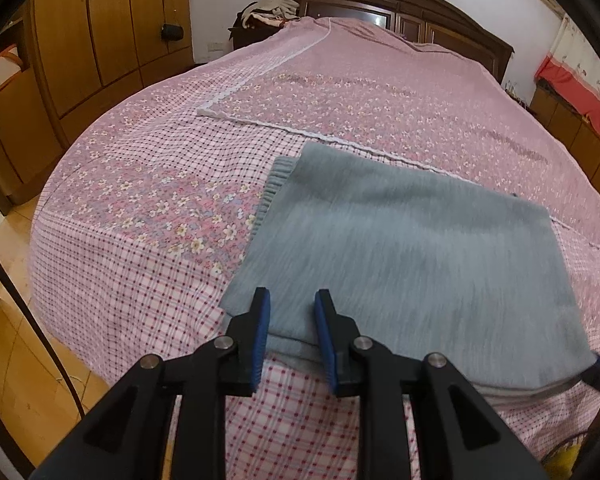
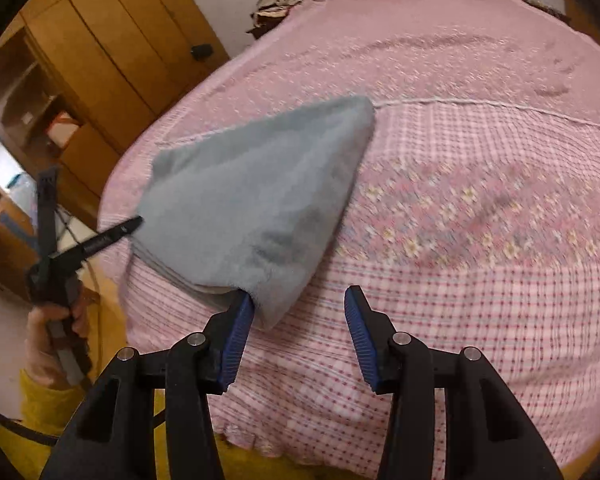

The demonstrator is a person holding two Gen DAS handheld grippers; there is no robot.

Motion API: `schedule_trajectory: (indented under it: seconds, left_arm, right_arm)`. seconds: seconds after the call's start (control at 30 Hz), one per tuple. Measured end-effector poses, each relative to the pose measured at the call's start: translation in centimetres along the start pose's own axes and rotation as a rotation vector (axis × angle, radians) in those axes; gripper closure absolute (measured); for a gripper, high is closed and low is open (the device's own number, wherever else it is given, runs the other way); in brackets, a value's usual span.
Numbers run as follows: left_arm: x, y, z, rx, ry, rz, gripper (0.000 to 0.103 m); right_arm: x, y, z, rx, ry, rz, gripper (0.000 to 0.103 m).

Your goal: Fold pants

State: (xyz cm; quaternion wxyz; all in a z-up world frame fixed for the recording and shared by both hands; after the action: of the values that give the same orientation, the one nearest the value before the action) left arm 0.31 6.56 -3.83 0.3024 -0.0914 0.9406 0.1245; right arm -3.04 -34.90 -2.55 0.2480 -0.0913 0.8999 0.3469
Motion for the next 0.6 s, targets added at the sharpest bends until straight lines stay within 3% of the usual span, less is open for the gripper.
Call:
schedule_trajectory:
  seconds: [0.1,0.17,0.3,0.6]
  left_arm:
    - [0.3,0.6,-0.1,-0.011,0.007,-0.003,0.075]
    - [0.4,1.1,0.0,-0.025,0.012,-0.018,0.066]
    - [0.3,1.5,-0.3,-0.009,0.023,-0.047,0.066]
    - [0.1,0.6,-2.7,0.025,0.006,-0.018,0.066]
  right_arm:
    - [0.1,0.1,-0.8,0.012,0.01,-0.027,0.055]
    - [-0.3,-0.5,-1.9,0.047,0.0,-0.028,0.055]
    - [-0.6,-1.7,-2.7,0.048,-0.025,0.029,0.055]
    - [-3.4,-3.2,3.0,-0.062,-0.044,0.192,0.055]
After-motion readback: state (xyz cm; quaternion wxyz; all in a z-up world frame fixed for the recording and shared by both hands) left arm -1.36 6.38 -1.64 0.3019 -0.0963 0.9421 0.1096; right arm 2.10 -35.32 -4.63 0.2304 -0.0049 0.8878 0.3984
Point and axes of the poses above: each gripper's, at about its wrist camera, not at the fingertips, and z roughly the way its jaws point, y to its left, x to its underside, the point moved 10 cm from there along z, roughly the way its jaws point, and after that the axes turned 15 degrees about -x, right-handed, at the moved point
